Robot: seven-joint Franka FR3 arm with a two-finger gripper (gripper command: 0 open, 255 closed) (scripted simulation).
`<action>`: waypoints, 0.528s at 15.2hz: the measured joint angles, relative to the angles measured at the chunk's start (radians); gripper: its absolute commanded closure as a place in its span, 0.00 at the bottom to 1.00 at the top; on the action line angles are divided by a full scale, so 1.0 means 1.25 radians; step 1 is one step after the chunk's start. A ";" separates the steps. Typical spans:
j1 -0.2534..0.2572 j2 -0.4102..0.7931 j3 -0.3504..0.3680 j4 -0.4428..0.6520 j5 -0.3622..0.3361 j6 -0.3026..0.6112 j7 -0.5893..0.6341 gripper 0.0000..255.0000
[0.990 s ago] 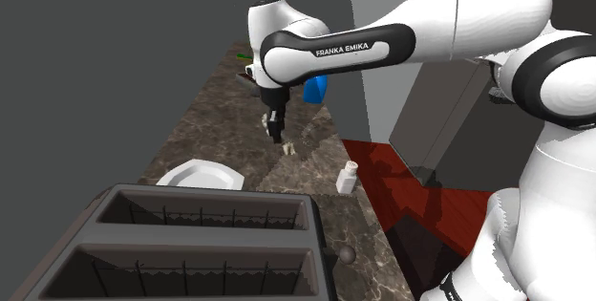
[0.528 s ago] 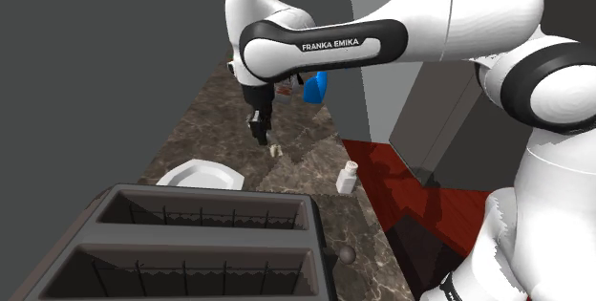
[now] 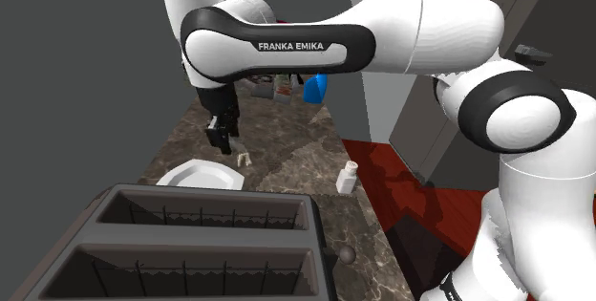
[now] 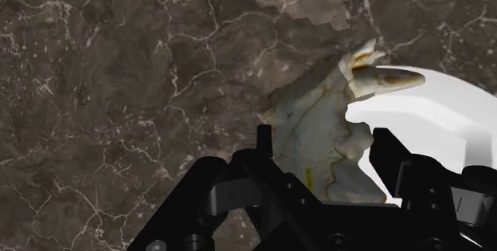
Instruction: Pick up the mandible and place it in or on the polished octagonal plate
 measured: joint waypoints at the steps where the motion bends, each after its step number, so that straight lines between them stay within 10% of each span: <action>1: 0.009 0.019 0.003 0.031 0.000 -0.013 0.010 1.00; 8: 0.062 0.169 0.016 0.256 0.003 -0.099 0.060 1.00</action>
